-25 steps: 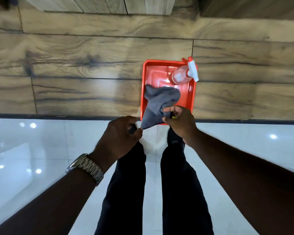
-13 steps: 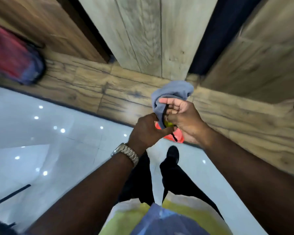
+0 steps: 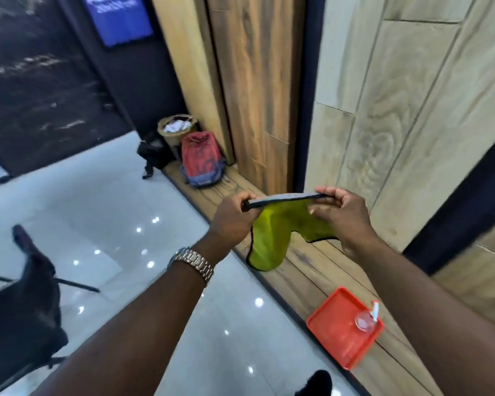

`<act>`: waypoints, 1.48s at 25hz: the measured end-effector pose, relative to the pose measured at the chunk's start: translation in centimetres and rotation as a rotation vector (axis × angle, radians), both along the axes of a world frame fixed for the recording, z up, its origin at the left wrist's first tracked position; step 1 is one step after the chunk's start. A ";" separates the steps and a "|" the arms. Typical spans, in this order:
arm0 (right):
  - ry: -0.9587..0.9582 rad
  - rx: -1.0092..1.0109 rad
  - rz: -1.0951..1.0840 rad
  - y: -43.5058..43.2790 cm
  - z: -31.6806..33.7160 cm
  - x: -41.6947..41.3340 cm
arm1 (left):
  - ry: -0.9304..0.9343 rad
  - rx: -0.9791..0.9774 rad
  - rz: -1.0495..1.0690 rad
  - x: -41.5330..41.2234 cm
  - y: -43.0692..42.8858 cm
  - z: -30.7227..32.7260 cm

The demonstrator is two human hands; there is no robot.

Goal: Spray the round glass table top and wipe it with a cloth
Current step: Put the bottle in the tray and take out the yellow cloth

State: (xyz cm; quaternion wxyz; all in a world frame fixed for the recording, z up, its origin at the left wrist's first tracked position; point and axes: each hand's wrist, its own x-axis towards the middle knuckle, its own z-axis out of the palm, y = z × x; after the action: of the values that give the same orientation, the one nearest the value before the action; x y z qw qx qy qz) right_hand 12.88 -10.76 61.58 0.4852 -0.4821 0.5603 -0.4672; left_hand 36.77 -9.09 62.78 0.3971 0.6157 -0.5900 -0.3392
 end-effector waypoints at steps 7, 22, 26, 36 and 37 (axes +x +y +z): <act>0.539 -0.304 0.442 10.5 1.7 15.8 | 0.050 -0.110 -0.004 10.2 13.4 5.9; -0.091 -0.030 1.043 15.4 3.2 32.1 | -0.122 0.341 0.561 26.5 36.8 5.9; -0.350 0.052 0.956 14.5 4.7 33.3 | -0.347 0.480 0.645 27.1 39.5 7.4; -0.364 -0.169 1.613 20.4 5.5 33.5 | -0.533 0.626 1.243 23.0 45.6 8.5; -0.341 -0.195 1.669 21.0 5.4 33.7 | -0.337 0.555 1.250 23.1 46.3 8.5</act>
State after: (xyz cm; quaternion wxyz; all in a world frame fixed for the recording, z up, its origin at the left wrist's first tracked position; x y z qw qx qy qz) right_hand 46.57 10.26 67.01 0.7041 -0.6995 -0.1012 -0.0694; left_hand 59.83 37.19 71.23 0.2493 0.9620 -0.0710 -0.0855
